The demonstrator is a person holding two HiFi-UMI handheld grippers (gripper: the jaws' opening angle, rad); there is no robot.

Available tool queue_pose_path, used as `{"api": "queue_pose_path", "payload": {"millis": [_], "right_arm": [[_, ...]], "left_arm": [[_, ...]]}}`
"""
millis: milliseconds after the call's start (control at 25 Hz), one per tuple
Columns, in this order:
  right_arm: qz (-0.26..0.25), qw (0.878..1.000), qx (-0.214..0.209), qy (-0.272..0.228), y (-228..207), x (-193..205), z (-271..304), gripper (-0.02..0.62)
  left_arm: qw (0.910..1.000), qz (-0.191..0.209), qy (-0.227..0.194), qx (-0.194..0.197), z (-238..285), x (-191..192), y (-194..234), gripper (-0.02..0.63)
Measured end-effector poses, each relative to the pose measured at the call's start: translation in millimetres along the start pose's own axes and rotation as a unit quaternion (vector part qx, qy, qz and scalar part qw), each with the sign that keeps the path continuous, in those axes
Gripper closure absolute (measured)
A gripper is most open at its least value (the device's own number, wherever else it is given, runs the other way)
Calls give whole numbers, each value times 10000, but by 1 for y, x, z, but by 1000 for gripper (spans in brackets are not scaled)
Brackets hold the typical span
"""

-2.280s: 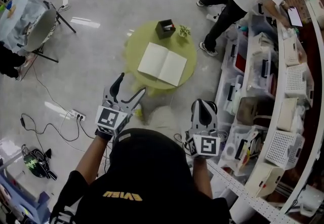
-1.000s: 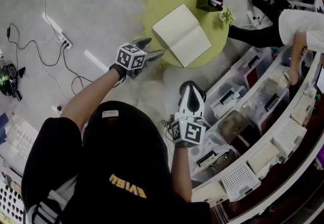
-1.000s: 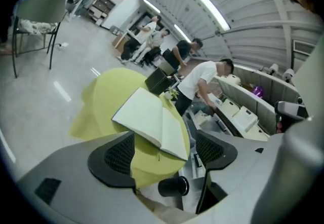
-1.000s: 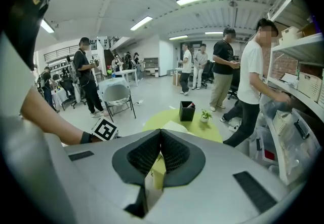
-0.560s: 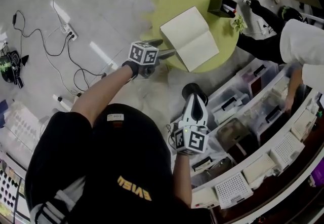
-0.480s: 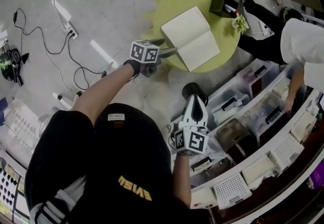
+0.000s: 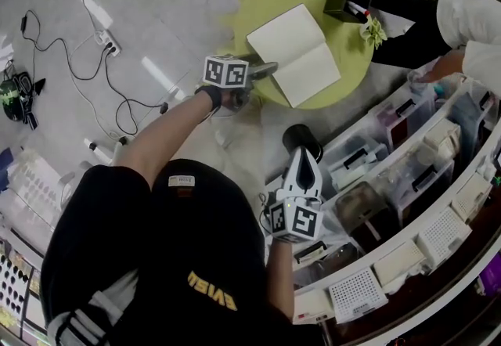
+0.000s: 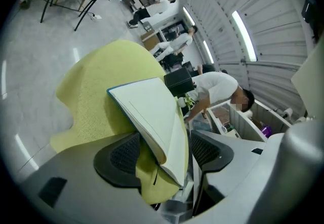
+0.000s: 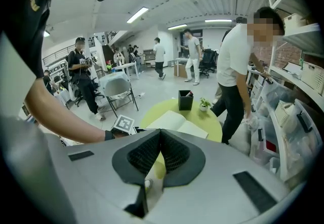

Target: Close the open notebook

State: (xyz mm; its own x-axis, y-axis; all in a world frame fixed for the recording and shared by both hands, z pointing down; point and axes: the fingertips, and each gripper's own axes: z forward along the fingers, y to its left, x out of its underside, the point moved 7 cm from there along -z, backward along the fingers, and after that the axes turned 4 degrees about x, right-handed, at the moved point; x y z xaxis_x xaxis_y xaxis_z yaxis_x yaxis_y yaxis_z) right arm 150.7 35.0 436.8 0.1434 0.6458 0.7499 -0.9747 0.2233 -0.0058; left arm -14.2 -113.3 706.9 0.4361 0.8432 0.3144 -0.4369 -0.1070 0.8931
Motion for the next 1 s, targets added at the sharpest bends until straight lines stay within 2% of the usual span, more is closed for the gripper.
{"api": "queue_pose_path", "payload": {"millis": [400,680,1000], "right_arm": [[149,9998,90,32,-3,6,-3,594],[247,9995,195,-18,-4,10,-5,594],[362,9989,284,-70,-2,12,-6,594]], "left_arm": [[9989,-293,-149,-323,-6,-5,10,490],[9979,-329,-92,-552,-5,-5,14,551],[9981,-253,-59,-559,-5,-5,12,565]]}}
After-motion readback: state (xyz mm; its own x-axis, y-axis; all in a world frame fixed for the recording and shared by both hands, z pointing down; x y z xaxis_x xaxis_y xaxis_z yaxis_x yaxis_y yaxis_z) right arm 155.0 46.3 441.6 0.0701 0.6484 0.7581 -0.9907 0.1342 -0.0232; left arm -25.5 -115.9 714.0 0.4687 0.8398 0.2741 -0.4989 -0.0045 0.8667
